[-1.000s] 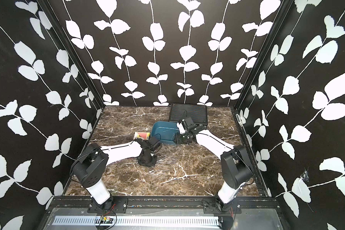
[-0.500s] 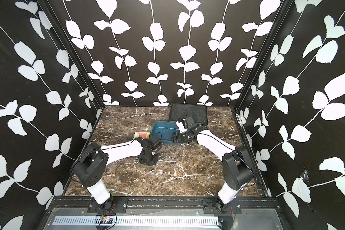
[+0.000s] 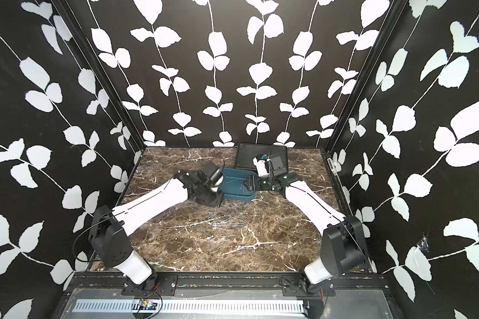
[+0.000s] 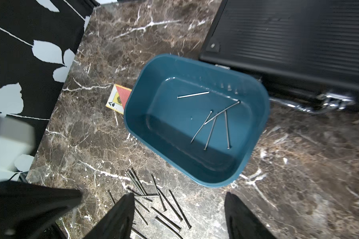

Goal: Put the nails on the desktop into the storage box
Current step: Pick up the nail from the center of the board, then place the nail in the storage box.

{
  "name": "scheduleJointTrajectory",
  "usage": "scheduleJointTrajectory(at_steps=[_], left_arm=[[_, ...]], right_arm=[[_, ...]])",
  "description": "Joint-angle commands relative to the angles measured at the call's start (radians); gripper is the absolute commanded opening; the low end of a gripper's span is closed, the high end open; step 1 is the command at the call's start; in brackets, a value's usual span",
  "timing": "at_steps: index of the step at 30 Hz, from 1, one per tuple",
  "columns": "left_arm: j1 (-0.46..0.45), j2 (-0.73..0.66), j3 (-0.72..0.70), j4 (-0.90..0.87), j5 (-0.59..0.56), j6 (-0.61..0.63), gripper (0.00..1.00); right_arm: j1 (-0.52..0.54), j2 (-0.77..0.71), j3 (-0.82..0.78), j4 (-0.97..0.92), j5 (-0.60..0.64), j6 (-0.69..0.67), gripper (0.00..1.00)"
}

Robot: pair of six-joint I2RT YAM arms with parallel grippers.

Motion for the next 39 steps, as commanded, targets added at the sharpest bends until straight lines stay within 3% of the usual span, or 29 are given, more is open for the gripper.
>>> scheduleJointTrajectory(at_steps=[1,8,14,23,32,39], left_arm=[[0.034,0.112,0.171,-0.082,0.003,0.094,0.00],[0.108,0.402,0.549,-0.123,0.067,0.174,0.00],[0.135,0.609,0.759,-0.116,0.116,0.177,0.00],[0.151,0.720,0.782,-0.037,0.151,0.160,0.00],[0.152,0.735,0.665,0.083,0.205,0.086,0.00],[0.151,0.735,0.634,0.087,0.209,0.085,0.13]], right_arm=[[-0.012,-0.053,-0.043,-0.007,0.015,-0.023,0.71],[-0.014,-0.112,-0.049,-0.043,0.028,-0.047,0.70],[-0.014,-0.155,-0.049,-0.060,0.024,-0.087,0.70],[-0.014,-0.190,-0.060,-0.084,0.012,-0.115,0.70],[-0.013,-0.195,-0.062,-0.089,0.010,-0.105,0.70],[-0.012,-0.184,-0.056,-0.094,0.002,-0.093,0.71]])
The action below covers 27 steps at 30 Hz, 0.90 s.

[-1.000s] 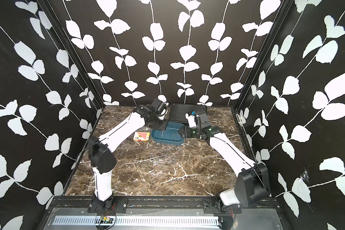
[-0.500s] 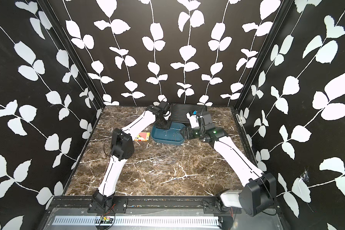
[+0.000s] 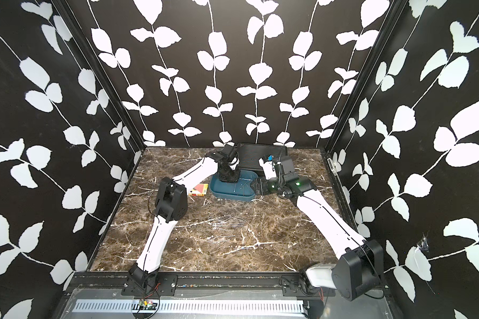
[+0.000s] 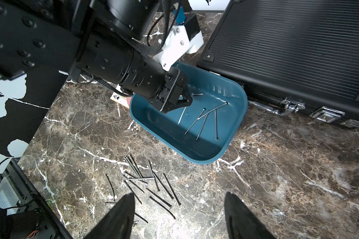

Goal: Put the nails on the desktop into the storage box
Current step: Place the nail in the storage box.

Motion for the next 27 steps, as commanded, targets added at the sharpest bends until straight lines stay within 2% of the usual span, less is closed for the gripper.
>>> scheduleJointTrajectory(at_steps=[1,4,9,14,20,27], left_arm=[[0.006,-0.018,-0.027,0.018,0.016,-0.007,0.16],[0.006,-0.037,-0.049,0.034,0.019,-0.015,0.24],[0.005,-0.083,-0.070,0.040,0.033,-0.024,0.29],[0.005,-0.239,-0.222,0.076,0.007,-0.021,0.34],[0.005,-0.485,-0.548,0.109,-0.058,-0.006,0.38],[0.005,-0.732,-0.853,0.162,-0.130,-0.035,0.42]], right_arm=[[0.000,-0.012,-0.012,0.001,-0.013,0.008,0.71],[0.006,-0.010,-0.016,0.001,-0.011,0.016,0.71],[0.026,0.000,-0.028,-0.005,-0.013,0.011,0.70],[0.055,0.009,-0.037,-0.040,-0.017,-0.056,0.70],[0.129,0.010,-0.037,-0.175,-0.037,-0.290,0.69],[0.338,0.078,-0.033,-0.405,0.077,-0.593,0.69]])
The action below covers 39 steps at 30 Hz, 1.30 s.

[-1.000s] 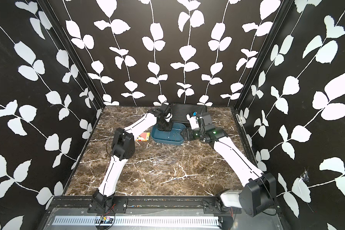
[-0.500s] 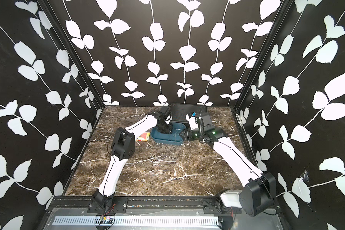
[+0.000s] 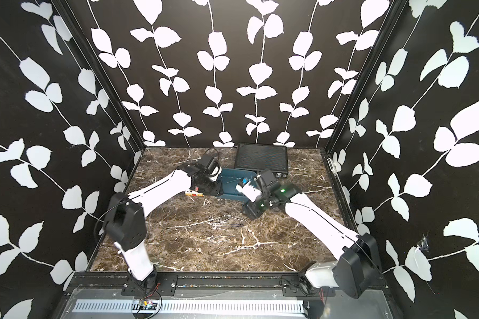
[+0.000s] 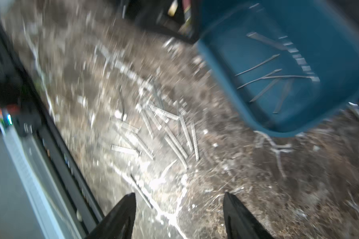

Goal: Put the nails on the desktop into the storage box
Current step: Place the nail in the storage box, then pick up the nail from the center of the board.

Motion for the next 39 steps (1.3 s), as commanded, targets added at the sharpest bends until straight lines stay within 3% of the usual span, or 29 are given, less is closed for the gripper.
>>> scheduleJointTrajectory(at_steps=[1,10,29,36,39], left_arm=[[0.003,-0.081,-0.091,0.030,-0.062,-0.015,0.42],[0.003,-0.163,-0.173,0.006,-0.089,-0.016,0.45],[0.004,-0.164,-0.192,0.010,-0.080,-0.017,0.46],[0.005,-0.175,-0.199,-0.005,-0.082,-0.020,0.45],[0.004,-0.182,-0.203,-0.007,-0.083,-0.023,0.45]], right_arm=[[0.089,0.046,-0.029,-0.155,0.081,-0.194,0.69],[0.249,0.149,-0.101,-0.152,0.208,-0.281,0.69],[0.384,0.328,-0.131,0.009,0.366,-0.198,0.64],[0.423,0.374,-0.143,0.066,0.393,-0.183,0.58],[0.426,0.392,-0.157,0.083,0.374,-0.181,0.46]])
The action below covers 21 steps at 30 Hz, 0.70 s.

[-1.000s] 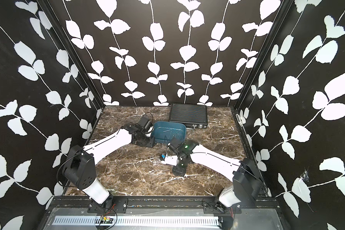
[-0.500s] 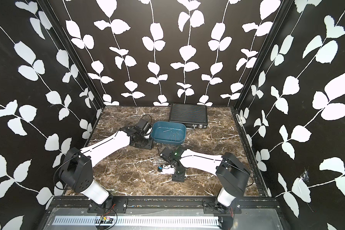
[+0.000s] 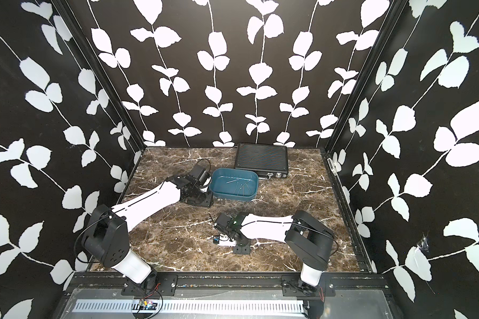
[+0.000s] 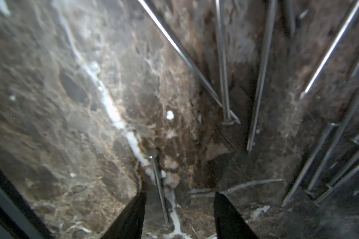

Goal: Put the nails on the desktop into the storage box
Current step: Pick up the nail from the center of the board.

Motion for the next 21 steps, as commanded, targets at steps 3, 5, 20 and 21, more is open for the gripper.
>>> scheduleJointTrajectory(at_steps=[3,5,20,21], left_arm=[[0.005,-0.050,-0.015,-0.023,-0.007,-0.011,0.46],[0.005,-0.054,-0.017,-0.026,-0.008,-0.013,0.46],[0.007,-0.026,0.021,-0.015,-0.011,-0.030,0.46],[0.009,-0.019,0.029,-0.011,-0.008,-0.031,0.46]], right_arm=[[0.010,0.051,-0.044,0.043,0.010,0.016,0.28],[0.009,0.062,-0.048,0.048,0.017,0.011,0.19],[-0.157,-0.096,-0.039,0.079,-0.092,0.068,0.00],[-0.186,-0.127,-0.035,0.079,-0.118,0.087,0.00]])
